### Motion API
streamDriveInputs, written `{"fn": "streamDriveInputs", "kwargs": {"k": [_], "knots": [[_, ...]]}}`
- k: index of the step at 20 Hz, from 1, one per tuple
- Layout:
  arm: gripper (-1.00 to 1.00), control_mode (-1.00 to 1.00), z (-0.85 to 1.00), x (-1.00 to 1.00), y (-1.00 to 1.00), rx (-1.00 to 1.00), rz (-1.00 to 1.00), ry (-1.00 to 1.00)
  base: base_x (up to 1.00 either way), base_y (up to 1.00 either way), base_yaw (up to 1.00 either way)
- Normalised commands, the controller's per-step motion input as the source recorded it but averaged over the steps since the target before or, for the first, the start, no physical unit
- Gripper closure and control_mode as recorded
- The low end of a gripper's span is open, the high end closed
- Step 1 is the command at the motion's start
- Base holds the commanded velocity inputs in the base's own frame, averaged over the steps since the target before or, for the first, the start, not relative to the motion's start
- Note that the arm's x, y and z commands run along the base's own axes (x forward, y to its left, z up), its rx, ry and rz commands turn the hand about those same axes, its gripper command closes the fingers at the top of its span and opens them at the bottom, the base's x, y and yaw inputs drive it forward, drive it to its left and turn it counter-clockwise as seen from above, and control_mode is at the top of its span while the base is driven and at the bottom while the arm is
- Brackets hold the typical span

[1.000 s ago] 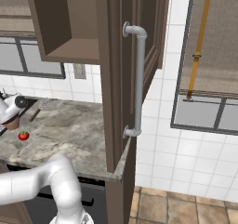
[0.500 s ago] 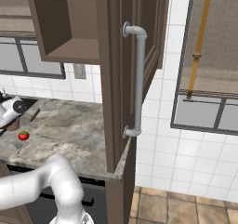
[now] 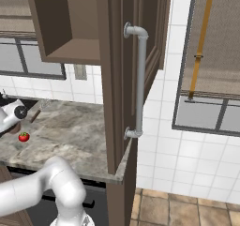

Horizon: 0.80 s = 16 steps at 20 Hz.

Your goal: Open the cabinet. Pick the soap dispenser and place it next to the sink. Then close the cabinet.

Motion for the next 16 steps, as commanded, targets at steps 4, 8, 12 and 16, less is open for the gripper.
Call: {"fn": "streamDriveInputs", "kwargs": {"k": [4, 8, 12, 16], "knots": [[1.0, -1.0, -0.4, 0.0, -0.39, 0.0, 0.0, 0.0, 0.0, 0.0, 0.0], [1.0, -1.0, -0.41, 0.0, -0.32, 0.0, 0.0, 0.0, 0.0, 0.0, 0.0], [1.0, -1.0, -0.46, 0.0, -0.25, 0.0, 0.0, 0.0, 0.0, 0.0, 0.0], [1.0, -1.0, -0.49, 0.0, -0.25, 0.0, 0.0, 0.0, 0.0, 0.0, 0.0]]}}
